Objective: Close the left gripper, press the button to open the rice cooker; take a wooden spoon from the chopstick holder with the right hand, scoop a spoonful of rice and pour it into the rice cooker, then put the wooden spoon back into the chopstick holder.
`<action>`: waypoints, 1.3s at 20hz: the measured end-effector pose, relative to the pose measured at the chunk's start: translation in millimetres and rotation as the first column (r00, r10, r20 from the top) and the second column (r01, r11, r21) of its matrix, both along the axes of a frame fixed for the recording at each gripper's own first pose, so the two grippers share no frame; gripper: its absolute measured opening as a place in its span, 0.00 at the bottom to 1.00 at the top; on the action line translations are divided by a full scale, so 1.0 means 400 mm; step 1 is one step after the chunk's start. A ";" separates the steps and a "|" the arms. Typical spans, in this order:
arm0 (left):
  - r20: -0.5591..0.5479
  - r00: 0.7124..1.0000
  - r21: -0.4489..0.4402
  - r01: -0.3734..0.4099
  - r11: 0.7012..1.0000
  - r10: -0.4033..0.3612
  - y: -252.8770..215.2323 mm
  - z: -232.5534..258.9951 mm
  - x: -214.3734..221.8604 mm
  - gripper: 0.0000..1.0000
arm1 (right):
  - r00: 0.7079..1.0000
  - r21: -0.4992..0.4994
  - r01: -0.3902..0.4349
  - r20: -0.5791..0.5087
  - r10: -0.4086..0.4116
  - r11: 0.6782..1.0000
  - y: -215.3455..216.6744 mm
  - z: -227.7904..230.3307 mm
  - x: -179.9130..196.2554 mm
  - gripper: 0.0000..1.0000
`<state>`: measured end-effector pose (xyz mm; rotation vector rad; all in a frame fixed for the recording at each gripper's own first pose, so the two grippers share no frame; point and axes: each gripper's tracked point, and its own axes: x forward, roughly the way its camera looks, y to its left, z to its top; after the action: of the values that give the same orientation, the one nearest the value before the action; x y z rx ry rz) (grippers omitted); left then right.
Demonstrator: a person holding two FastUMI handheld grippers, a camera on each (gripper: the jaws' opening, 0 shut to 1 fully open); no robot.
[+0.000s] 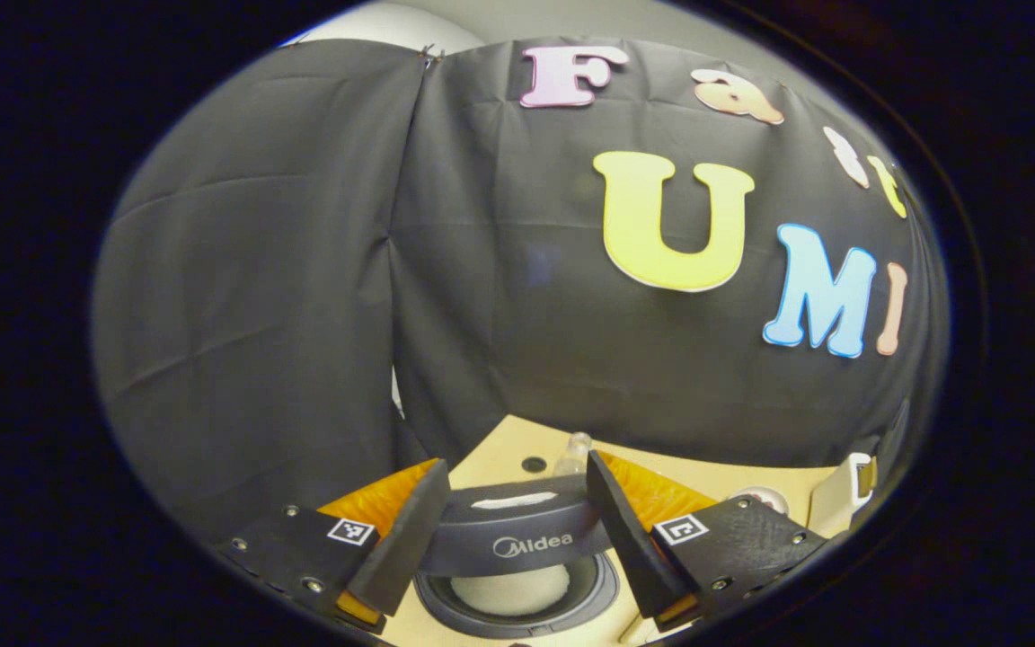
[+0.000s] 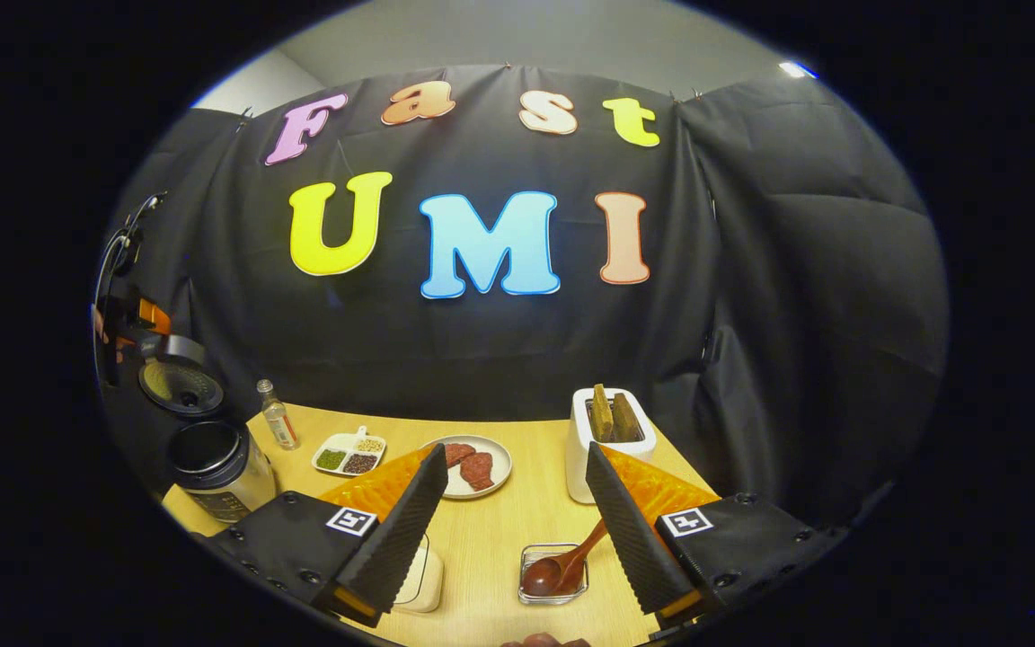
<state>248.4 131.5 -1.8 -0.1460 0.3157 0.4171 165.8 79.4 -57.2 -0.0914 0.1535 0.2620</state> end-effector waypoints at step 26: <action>-0.290 0.954 -0.053 0.063 0.997 -0.076 -0.158 -0.457 -0.139 0.96 | 0.992 0.034 -0.031 -0.120 0.035 0.999 -0.046 -0.122 -0.018 0.98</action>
<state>193.0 68.2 -184.6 -0.1149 0.6197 0.3617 158.6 61.2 -105.9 -0.0462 0.2676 0.3030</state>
